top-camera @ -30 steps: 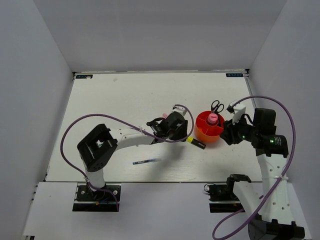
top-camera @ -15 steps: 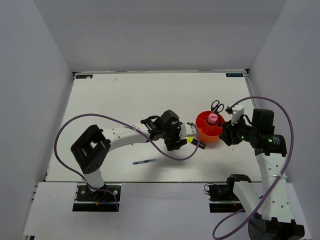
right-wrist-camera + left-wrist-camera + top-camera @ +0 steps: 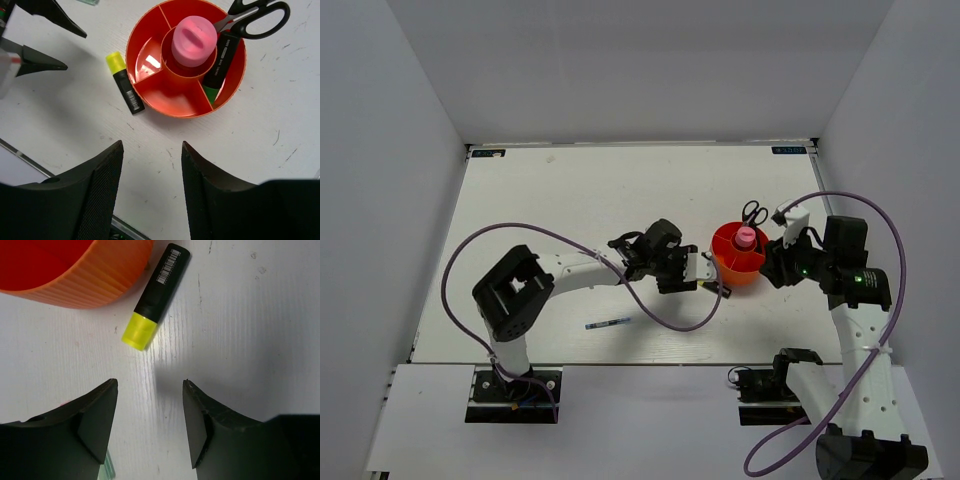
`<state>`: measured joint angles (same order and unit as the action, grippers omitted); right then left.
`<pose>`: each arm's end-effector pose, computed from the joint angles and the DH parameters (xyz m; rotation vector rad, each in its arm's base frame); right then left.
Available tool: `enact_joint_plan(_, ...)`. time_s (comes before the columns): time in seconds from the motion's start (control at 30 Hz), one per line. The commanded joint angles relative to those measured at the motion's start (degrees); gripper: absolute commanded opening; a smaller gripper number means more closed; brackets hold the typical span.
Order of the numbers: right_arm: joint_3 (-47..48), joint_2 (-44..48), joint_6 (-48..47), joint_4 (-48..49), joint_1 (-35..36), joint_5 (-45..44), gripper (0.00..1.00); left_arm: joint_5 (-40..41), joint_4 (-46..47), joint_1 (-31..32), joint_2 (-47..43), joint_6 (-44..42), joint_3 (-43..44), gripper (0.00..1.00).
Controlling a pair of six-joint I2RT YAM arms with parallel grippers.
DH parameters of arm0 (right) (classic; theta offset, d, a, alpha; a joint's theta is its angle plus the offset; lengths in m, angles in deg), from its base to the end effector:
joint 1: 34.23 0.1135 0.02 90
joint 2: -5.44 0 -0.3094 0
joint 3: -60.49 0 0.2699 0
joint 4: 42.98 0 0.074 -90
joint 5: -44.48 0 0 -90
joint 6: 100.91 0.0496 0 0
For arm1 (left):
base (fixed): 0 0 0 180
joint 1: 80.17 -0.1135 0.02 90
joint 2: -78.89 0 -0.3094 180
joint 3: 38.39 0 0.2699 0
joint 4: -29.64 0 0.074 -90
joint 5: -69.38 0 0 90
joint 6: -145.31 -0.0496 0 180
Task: Sort the stationery into containers
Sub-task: Move the pen to the center of the board.
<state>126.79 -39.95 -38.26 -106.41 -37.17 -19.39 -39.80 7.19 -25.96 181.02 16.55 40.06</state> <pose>0.1431 0.0145 0.3500 -0.6915 2.1240 0.2424 0.2300 -0.3469 0.2205 1.8342 1.5186 -0.5264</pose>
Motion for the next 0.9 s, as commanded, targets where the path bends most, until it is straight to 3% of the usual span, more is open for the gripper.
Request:
enact_joint_plan(0.0,-0.5,0.4,0.8,3.3,-0.4,-0.8,0.54,-3.2,1.1,0.2,2.5,-2.5,3.4,0.65)
enact_joint_plan(0.47,-4.7,2.2,1.4,5.2,-1.1,-0.5,0.54,-6.8,0.3,0.3,12.0,-4.0,13.0,0.66)
enact_joint_plan(0.87,-5.5,1.9,2.5,6.4,-1.4,0.1,0.54,-10.8,-0.4,-1.0,15.2,-2.9,15.6,0.66)
